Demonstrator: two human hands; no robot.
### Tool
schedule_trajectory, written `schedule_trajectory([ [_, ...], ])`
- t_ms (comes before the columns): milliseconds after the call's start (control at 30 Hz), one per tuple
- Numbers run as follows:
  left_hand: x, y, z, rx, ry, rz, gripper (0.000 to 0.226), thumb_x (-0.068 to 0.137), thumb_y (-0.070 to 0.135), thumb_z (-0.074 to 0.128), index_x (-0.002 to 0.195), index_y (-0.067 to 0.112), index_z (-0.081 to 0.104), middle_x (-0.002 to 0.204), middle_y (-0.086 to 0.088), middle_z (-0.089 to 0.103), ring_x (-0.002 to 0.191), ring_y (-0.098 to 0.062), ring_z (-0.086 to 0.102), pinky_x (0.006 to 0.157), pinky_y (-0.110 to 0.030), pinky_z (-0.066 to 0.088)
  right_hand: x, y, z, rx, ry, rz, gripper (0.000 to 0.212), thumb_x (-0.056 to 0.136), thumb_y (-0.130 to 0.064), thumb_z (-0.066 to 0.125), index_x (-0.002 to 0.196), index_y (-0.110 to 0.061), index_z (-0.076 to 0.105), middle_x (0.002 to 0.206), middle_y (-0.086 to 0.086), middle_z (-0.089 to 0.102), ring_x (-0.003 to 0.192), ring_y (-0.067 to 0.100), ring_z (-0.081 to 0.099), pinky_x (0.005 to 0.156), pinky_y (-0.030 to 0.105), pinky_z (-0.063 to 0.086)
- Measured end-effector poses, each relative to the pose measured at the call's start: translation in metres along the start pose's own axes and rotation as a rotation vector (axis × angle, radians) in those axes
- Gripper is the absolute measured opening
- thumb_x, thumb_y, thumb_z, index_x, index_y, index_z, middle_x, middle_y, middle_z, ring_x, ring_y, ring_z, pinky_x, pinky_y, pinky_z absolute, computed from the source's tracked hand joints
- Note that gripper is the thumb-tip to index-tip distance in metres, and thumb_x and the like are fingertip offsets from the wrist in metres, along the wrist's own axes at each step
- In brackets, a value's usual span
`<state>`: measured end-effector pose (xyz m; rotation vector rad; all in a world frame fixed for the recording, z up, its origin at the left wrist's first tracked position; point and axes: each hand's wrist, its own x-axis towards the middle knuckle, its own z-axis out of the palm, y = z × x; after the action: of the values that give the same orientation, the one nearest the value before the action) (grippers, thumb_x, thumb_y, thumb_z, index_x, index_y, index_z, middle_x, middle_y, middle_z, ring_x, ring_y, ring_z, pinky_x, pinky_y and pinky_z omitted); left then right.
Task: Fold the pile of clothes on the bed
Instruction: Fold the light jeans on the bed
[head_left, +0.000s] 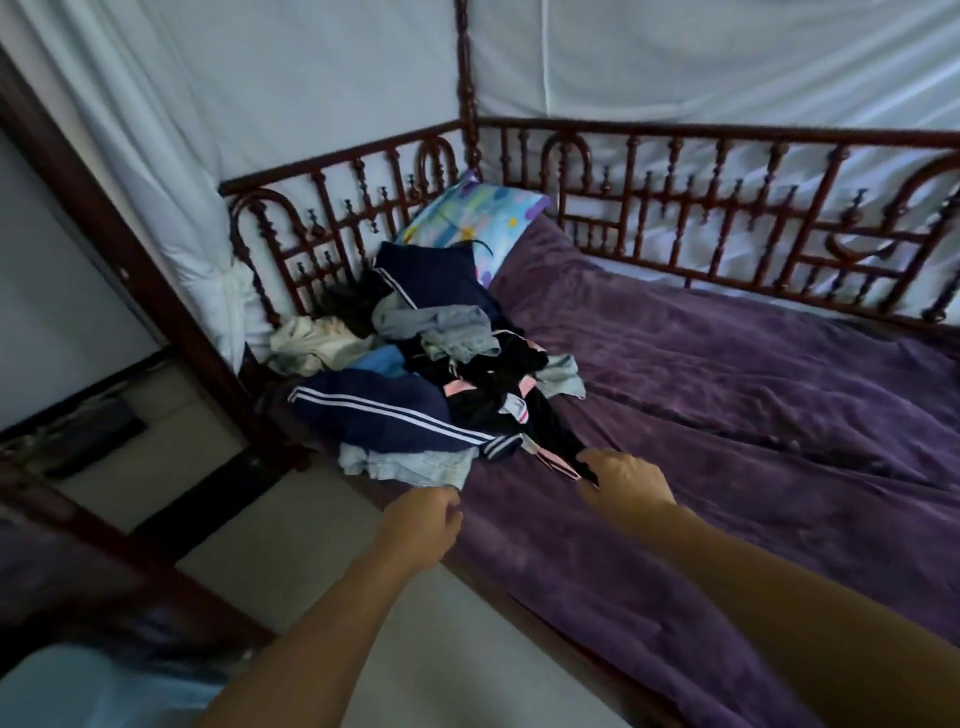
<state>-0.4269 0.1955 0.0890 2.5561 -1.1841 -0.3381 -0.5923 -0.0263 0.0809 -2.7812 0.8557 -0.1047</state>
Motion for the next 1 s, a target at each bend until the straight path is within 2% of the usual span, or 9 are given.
schedule_trajectory([
  [133,0.023,-0.044,-0.023,-0.021,0.022,-0.015,0.019,0.091,0.030,0.054,0.103,0.019,0.064,0.092,-0.003,0.070,0.088,-0.023,0.065,0.080,-0.036,0.052,0.048,-0.037,0.006,-0.012,-0.021,-0.040,0.037,0.094,-0.037,0.049,0.128,-0.023,0.051,0.122,0.001,0.060,0.106,0.028,0.061,0.081,0.038,0.050],
  [267,0.065,-0.086,-0.039,-0.018,0.048,-0.052,0.025,0.092,0.031,0.053,0.113,0.021,0.063,0.103,-0.004,0.068,0.095,-0.023,0.063,0.082,-0.032,0.049,0.107,-0.061,0.027,-0.027,-0.057,-0.056,0.040,0.095,-0.040,0.047,0.133,-0.026,0.048,0.124,0.000,0.058,0.107,0.027,0.060,0.079,0.035,0.046],
  [367,0.110,-0.120,-0.050,-0.020,0.008,-0.059,0.028,0.092,0.031,0.053,0.117,0.020,0.061,0.109,-0.002,0.067,0.101,-0.021,0.062,0.087,-0.035,0.050,0.163,-0.073,0.050,-0.016,-0.087,-0.050,0.042,0.096,-0.040,0.046,0.136,-0.027,0.047,0.128,0.000,0.057,0.110,0.026,0.059,0.078,0.033,0.044],
  [500,0.174,-0.162,-0.063,-0.005,-0.055,-0.087,0.024,0.091,0.032,0.053,0.112,0.022,0.062,0.104,0.002,0.069,0.095,-0.017,0.064,0.083,-0.033,0.051,0.243,-0.090,0.077,0.026,-0.147,-0.017,0.043,0.094,-0.037,0.047,0.137,-0.026,0.047,0.125,0.002,0.060,0.105,0.026,0.061,0.079,0.034,0.049],
  [633,0.236,-0.197,-0.075,0.033,-0.106,-0.095,0.025,0.091,0.034,0.051,0.111,0.024,0.062,0.106,0.002,0.068,0.099,-0.019,0.062,0.084,-0.033,0.050,0.311,-0.110,0.095,0.017,-0.215,0.023,0.043,0.093,-0.036,0.047,0.134,-0.025,0.047,0.124,0.004,0.058,0.108,0.028,0.059,0.082,0.035,0.046],
  [733,0.277,-0.214,-0.080,0.033,-0.131,-0.059,0.022,0.092,0.034,0.048,0.106,0.023,0.062,0.104,0.002,0.067,0.099,-0.019,0.060,0.084,-0.033,0.048,0.345,-0.119,0.099,0.019,-0.261,0.061,0.040,0.092,-0.038,0.048,0.129,-0.024,0.049,0.122,0.004,0.058,0.109,0.029,0.059,0.084,0.037,0.048],
  [1000,0.417,-0.238,-0.064,0.049,-0.279,0.115,0.024,0.095,0.031,0.047,0.106,0.015,0.062,0.102,-0.001,0.066,0.094,-0.018,0.060,0.081,-0.034,0.049,0.424,-0.101,0.109,0.005,-0.194,0.250,0.041,0.092,-0.038,0.049,0.132,-0.027,0.048,0.126,0.001,0.057,0.112,0.026,0.058,0.084,0.035,0.045],
])
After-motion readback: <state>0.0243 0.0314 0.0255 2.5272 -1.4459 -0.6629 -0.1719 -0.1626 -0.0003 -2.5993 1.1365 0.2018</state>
